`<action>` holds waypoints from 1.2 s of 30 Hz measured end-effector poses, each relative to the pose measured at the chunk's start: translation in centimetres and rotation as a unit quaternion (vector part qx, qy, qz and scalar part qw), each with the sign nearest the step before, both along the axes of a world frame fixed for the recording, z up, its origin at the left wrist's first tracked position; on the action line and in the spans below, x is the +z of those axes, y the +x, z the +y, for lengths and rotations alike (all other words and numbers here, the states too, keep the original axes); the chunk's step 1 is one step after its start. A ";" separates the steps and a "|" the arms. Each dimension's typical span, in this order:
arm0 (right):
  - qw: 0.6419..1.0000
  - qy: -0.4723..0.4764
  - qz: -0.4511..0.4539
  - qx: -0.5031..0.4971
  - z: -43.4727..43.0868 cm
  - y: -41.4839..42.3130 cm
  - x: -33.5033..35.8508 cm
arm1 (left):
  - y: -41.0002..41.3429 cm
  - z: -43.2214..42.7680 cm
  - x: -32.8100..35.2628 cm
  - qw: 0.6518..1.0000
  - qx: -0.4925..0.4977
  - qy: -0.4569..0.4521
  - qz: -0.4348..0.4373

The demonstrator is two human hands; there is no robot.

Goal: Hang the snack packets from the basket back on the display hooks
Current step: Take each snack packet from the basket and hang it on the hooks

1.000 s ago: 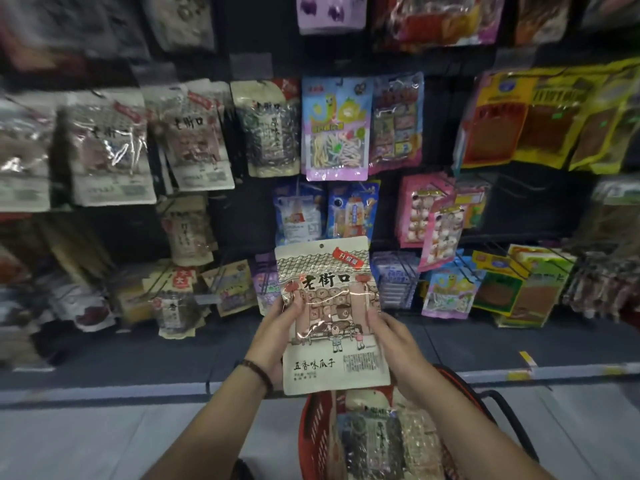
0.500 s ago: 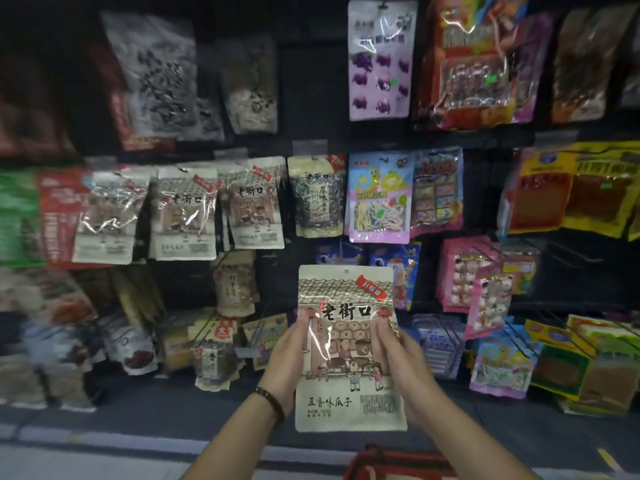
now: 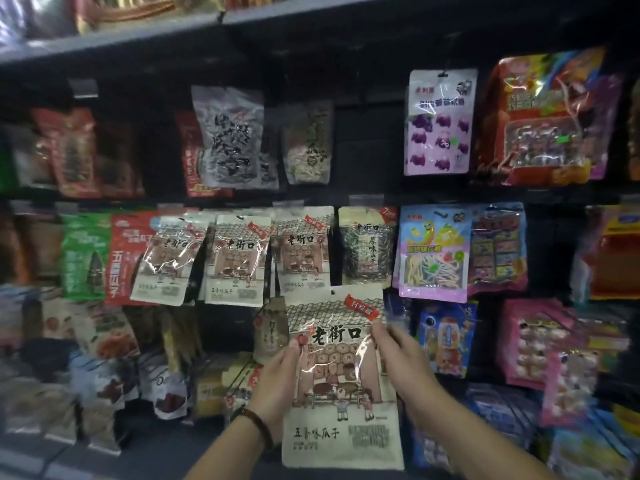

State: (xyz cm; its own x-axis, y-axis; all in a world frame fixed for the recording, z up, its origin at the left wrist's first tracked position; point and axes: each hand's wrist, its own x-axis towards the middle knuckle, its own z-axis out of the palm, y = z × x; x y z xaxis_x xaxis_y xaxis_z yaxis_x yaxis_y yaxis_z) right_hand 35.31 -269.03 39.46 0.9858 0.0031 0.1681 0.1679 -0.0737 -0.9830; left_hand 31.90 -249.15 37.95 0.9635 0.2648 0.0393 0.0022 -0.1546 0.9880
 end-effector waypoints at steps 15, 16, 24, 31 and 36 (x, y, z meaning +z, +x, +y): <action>0.994 -0.073 -0.065 -0.039 12.0 17.8 8.7 | 15.2 10.2 5.6 0.992 0.051 -0.109 0.028; 0.994 -0.075 -0.064 -0.048 12.6 19.0 9.1 | 17.0 11.0 5.8 0.993 0.056 -0.101 0.008; 0.984 -0.082 -0.128 -0.092 15.4 26.7 11.2 | 25.1 12.6 10.4 0.988 0.093 0.012 -0.122; 0.961 -0.124 -0.220 -0.115 15.6 28.6 13.9 | 28.2 12.3 12.6 0.972 0.162 -0.017 -0.167; 0.957 -0.111 -0.241 -0.115 15.7 29.5 14.2 | 28.7 11.7 12.4 0.964 0.173 -0.048 -0.198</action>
State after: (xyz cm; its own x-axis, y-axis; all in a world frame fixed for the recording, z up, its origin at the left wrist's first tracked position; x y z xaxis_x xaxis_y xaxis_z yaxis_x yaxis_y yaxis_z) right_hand 64.85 -253.31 53.61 0.7733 -0.1164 0.6233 0.5517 -0.3610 -0.7519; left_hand 60.61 -237.41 50.33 0.7316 0.5878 0.3452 -0.3433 -0.1198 0.9316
